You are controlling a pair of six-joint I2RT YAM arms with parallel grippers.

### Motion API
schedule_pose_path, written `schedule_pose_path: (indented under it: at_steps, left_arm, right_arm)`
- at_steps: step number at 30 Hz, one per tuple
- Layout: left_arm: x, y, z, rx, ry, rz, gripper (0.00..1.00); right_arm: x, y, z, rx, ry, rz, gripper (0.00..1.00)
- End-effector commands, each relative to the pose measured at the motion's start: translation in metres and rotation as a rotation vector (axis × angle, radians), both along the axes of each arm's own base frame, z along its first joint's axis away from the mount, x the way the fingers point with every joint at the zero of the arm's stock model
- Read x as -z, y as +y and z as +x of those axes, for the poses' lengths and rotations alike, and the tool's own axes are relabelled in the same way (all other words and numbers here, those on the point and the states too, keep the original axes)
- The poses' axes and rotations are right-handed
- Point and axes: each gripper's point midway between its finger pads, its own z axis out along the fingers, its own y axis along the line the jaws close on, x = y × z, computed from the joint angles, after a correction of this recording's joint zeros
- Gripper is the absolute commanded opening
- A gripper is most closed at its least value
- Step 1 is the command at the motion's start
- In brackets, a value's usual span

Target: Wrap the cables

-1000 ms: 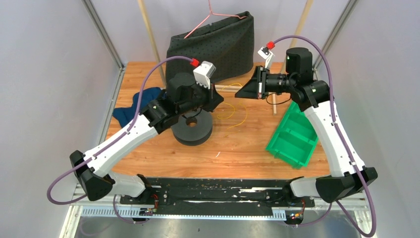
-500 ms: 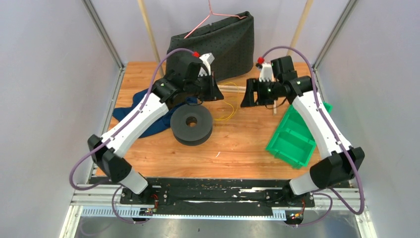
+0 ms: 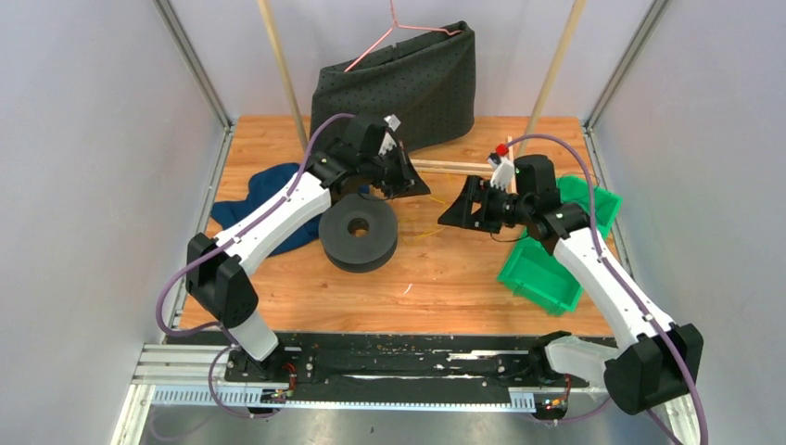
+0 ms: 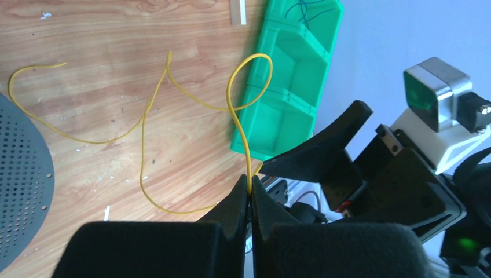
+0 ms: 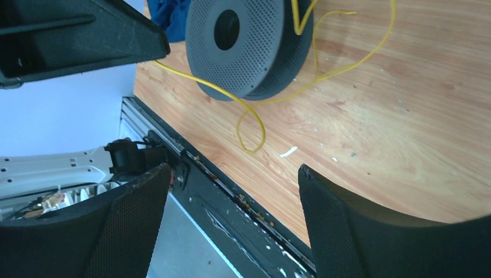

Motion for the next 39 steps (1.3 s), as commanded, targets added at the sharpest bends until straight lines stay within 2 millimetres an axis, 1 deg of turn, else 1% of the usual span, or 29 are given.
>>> schedule_pose_path:
  at_steps: [1,3,5,9,12,14,20,23,26,28,33,35,36,37,38,39]
  left_arm:
    - [-0.012,-0.004,0.0,0.003,0.022,-0.071,0.0]
    - [-0.013,-0.004,0.001,0.004,0.019,-0.075,0.0]
    - [-0.014,-0.004,0.002,0.004,0.013,-0.076,0.0]
    - [-0.017,0.0,0.007,-0.02,0.006,-0.082,0.0]
    - [-0.019,0.002,0.009,-0.026,0.006,-0.086,0.0]
    - [-0.02,0.003,0.01,-0.027,0.006,-0.089,0.0]
    - [-0.021,0.006,0.011,-0.039,0.003,-0.094,0.0]
    - [-0.022,0.004,0.01,-0.033,0.006,-0.104,0.0]
    - [-0.021,0.004,0.009,-0.03,0.004,-0.106,0.0]
    - [-0.02,0.005,0.009,-0.03,0.0,-0.107,0.0]
    - [-0.014,0.01,0.008,-0.005,-0.031,-0.051,0.01]
    - [-0.014,0.011,0.008,0.001,-0.044,-0.037,0.0]
    - [-0.015,0.012,0.009,-0.003,-0.049,-0.035,0.02]
    - [-0.015,0.014,0.009,-0.009,-0.056,-0.029,0.13]
    - [-0.015,0.016,0.01,-0.014,-0.064,-0.015,0.31]
    - [-0.015,0.019,0.011,-0.016,-0.072,0.005,0.51]
  right_arm:
    - [-0.007,0.019,0.015,0.016,-0.026,0.08,0.83]
    - [0.0,0.024,0.016,0.007,0.002,0.098,0.81]
    - [0.006,0.031,0.017,-0.004,0.023,0.114,0.75]
    - [0.023,0.038,0.019,-0.01,0.058,0.092,0.53]
    - [0.031,0.038,0.021,0.014,0.064,0.083,0.44]
    - [0.034,0.038,0.023,0.033,0.069,0.085,0.38]
    - [0.031,0.04,0.026,0.051,0.051,0.117,0.31]
    - [0.032,0.041,0.028,0.054,0.049,0.113,0.25]
    - [0.034,0.038,0.03,0.073,0.049,0.104,0.14]
    - [0.032,0.037,0.03,0.077,0.044,0.098,0.02]
    - [0.016,0.037,0.025,0.033,0.005,0.117,0.01]
    - [0.008,0.035,0.024,0.031,-0.007,0.132,0.01]
    - [0.005,0.034,0.023,0.029,-0.007,0.144,0.01]
    - [0.001,0.031,0.023,0.032,-0.002,0.158,0.01]
    - [-0.001,0.028,0.023,0.041,0.008,0.174,0.01]
    - [-0.004,0.025,0.023,0.048,0.019,0.193,0.01]
